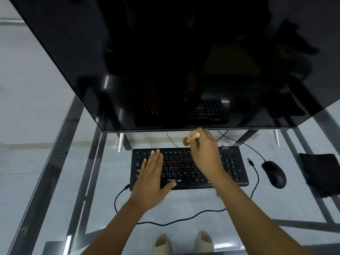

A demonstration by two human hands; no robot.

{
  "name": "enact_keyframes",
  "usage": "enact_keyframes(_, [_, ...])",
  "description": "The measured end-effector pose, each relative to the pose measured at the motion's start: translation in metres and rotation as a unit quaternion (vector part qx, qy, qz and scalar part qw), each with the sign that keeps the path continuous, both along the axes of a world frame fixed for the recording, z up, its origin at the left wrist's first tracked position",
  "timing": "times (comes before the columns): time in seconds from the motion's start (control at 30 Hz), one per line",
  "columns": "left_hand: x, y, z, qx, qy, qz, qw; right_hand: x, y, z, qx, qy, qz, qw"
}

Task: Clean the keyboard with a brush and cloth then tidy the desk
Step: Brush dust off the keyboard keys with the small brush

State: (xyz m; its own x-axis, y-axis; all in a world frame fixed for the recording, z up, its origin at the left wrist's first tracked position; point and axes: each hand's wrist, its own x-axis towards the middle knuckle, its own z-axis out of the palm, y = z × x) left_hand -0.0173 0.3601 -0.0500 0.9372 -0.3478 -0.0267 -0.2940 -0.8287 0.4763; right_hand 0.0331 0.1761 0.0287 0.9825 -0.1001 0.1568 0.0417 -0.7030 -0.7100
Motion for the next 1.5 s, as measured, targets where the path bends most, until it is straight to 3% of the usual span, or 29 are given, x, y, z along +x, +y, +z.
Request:
enact_keyframes(0.03, [0.000,-0.002,-0.001,0.003,0.001,-0.008,1.000,0.000,-0.002,0.003,0.020,-0.002,0.014,1.000])
enact_keyframes(0.13, [-0.003,-0.004,-0.006,0.019,0.009,-0.029,0.999,-0.007,0.002,0.003,0.020,0.123,0.113,0.986])
enact_keyframes(0.27, [-0.008,-0.003,-0.008,0.029,0.010,-0.027,0.999,-0.006,-0.008,-0.001,0.027,0.021,0.009,0.999])
enact_keyframes(0.37, [-0.010,0.000,-0.008,0.055,0.012,-0.039,0.998,-0.011,-0.009,0.000,0.080,0.146,0.086,0.982])
enact_keyframes(0.5, [-0.010,-0.002,-0.006,0.059,0.014,-0.030,0.998,-0.012,-0.015,-0.003,0.055,0.036,-0.001,0.998])
enact_keyframes(0.57, [-0.011,-0.002,-0.005,0.058,0.012,-0.032,0.998,-0.013,-0.017,0.000,0.100,0.083,0.021,0.991])
enact_keyframes(0.63, [-0.012,-0.001,-0.006,0.059,0.013,-0.031,0.998,-0.019,-0.015,0.000,0.050,0.148,0.097,0.983])
enact_keyframes(0.7, [-0.011,-0.002,-0.009,0.067,0.017,-0.026,0.997,-0.018,-0.016,-0.001,0.003,0.078,0.045,0.996])
enact_keyframes(0.77, [-0.011,-0.004,-0.009,0.077,0.021,-0.022,0.997,-0.017,-0.022,0.001,0.032,0.014,-0.015,0.999])
enact_keyframes(0.87, [-0.012,-0.005,-0.011,0.084,0.027,-0.021,0.996,-0.023,-0.023,0.002,0.060,0.150,0.061,0.985])
enact_keyframes(0.93, [-0.012,-0.006,-0.011,0.081,0.029,-0.013,0.996,-0.025,-0.027,-0.001,0.008,0.116,0.022,0.993])
enact_keyframes(1.0, [-0.010,-0.009,-0.009,0.085,0.028,-0.012,0.996,-0.025,-0.035,0.000,0.018,0.042,-0.036,0.998])
enact_keyframes(1.07, [-0.007,-0.011,-0.007,0.084,0.021,-0.012,0.996,-0.025,-0.039,0.003,0.062,0.086,-0.002,0.994])
enact_keyframes(1.13, [-0.005,-0.012,-0.006,0.086,0.025,-0.010,0.996,-0.029,-0.038,0.003,0.029,0.131,0.044,0.990])
enact_keyframes(1.23, [-0.003,-0.015,-0.005,0.078,0.027,-0.015,0.996,-0.031,-0.045,0.007,0.024,0.030,-0.045,0.998])
enact_keyframes(1.27, [-0.003,-0.015,-0.006,0.078,0.025,-0.017,0.997,-0.031,-0.046,0.009,0.056,0.034,-0.050,0.997])
enact_keyframes(1.33, [-0.001,-0.015,-0.007,0.085,0.024,-0.025,0.996,-0.034,-0.047,0.012,0.090,0.144,0.009,0.985])
enact_keyframes(1.4, [-0.001,-0.014,-0.008,0.090,0.024,-0.027,0.995,-0.038,-0.044,0.010,0.018,0.194,0.044,0.980])
enact_keyframes(1.5, [0.001,-0.019,-0.007,0.086,0.025,-0.030,0.996,-0.040,-0.053,0.009,0.034,0.087,-0.061,0.994])
